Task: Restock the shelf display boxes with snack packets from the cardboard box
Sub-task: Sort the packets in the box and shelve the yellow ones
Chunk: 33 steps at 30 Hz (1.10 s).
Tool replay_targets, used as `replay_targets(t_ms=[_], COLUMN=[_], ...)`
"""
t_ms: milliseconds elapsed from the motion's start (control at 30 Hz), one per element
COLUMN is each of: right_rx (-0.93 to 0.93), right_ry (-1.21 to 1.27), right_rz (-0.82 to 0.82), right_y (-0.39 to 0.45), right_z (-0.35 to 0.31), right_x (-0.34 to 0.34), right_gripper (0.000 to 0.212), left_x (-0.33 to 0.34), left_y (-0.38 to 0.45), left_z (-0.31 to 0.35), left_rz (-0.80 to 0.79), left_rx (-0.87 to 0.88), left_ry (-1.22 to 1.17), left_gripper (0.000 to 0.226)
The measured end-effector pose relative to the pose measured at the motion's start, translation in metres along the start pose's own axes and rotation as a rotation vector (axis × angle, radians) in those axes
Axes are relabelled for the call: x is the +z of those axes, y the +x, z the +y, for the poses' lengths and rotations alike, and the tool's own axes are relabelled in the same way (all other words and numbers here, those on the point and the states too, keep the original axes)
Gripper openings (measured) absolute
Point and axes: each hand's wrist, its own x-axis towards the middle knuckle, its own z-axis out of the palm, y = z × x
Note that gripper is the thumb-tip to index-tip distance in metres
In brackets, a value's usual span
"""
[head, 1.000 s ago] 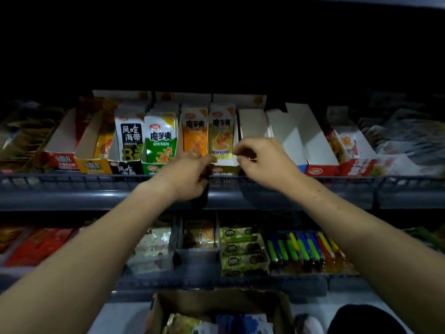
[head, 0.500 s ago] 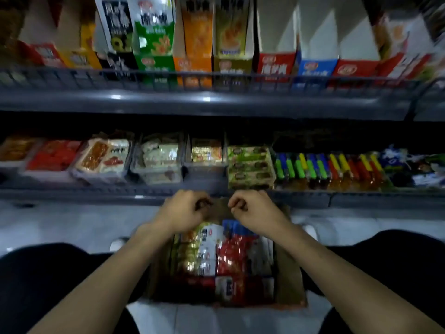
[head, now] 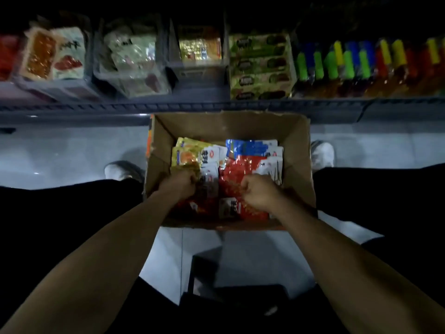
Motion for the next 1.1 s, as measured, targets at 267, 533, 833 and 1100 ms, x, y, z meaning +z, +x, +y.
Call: replay_targets(t_ms=[267, 533, 833, 1100], right_rx=[0.02, 0.072, 0.068, 0.096], right_ry=[0.152, 0.142, 0.209, 0.27], right_rz=[0.075, 0.095, 0.139, 0.109], right_y=[0.001, 0.005, 0.013, 0.025], right_z=[0.011, 0.016, 0.005, 0.006], right_x=[0.008, 0.009, 0.013, 0.013], right_gripper=[0.021, 0.019, 0.013, 0.011], left_x=[0.035, 0.028, 0.033, 0.019], left_y=[0.006, 0.022, 0.011, 0.019], left_z=[0.02, 0.012, -0.004, -0.02], left_rz=[0.155, 0.097, 0.275, 0.26], left_rx=[0.074, 0.077, 0.009, 0.053], left_ry=[0.486, 0.538, 0.44, 0.143], left_gripper=[0.04, 0.033, 0.033, 0.015])
